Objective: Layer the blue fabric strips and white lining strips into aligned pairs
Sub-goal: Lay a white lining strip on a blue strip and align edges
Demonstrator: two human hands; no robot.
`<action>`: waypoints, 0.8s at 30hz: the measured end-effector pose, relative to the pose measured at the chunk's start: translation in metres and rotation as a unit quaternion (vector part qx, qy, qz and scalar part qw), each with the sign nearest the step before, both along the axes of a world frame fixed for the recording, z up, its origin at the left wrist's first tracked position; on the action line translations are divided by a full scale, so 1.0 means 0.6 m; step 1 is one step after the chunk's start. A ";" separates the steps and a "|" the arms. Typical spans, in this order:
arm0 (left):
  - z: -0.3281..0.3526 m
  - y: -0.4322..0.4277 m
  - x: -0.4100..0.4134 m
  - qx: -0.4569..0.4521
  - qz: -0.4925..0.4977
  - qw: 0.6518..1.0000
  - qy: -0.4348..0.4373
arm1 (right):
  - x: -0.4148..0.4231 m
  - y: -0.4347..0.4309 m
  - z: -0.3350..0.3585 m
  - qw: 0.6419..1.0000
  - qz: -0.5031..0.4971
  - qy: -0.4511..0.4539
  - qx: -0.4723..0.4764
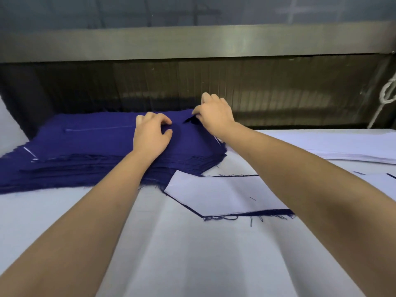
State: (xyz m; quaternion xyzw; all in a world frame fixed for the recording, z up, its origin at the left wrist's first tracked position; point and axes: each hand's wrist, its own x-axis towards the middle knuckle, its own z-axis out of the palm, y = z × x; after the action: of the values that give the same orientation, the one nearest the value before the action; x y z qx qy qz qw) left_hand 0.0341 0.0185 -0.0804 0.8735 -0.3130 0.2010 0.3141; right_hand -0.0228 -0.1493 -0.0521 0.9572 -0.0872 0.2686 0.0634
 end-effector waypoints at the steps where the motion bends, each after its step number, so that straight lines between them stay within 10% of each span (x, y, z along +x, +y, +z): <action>1: -0.001 0.000 -0.003 -0.008 0.001 1.000 -0.005 | 0.003 -0.002 0.002 1.000 0.004 -0.002 0.005; 12: -0.005 0.002 0.001 0.001 -0.003 1.000 -0.018 | 0.016 0.009 0.024 0.937 -0.010 -0.067 0.341; 24: -0.002 -0.001 0.004 0.119 -0.006 0.992 -0.044 | 0.019 0.030 0.056 0.938 0.019 -0.169 0.303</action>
State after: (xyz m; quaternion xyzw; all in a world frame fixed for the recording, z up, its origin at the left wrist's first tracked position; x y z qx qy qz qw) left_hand 0.0364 0.0180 -0.0815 0.8930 -0.3534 0.1989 0.1950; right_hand -0.0117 -0.1313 -0.0183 0.8732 -0.1559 0.3881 -0.2502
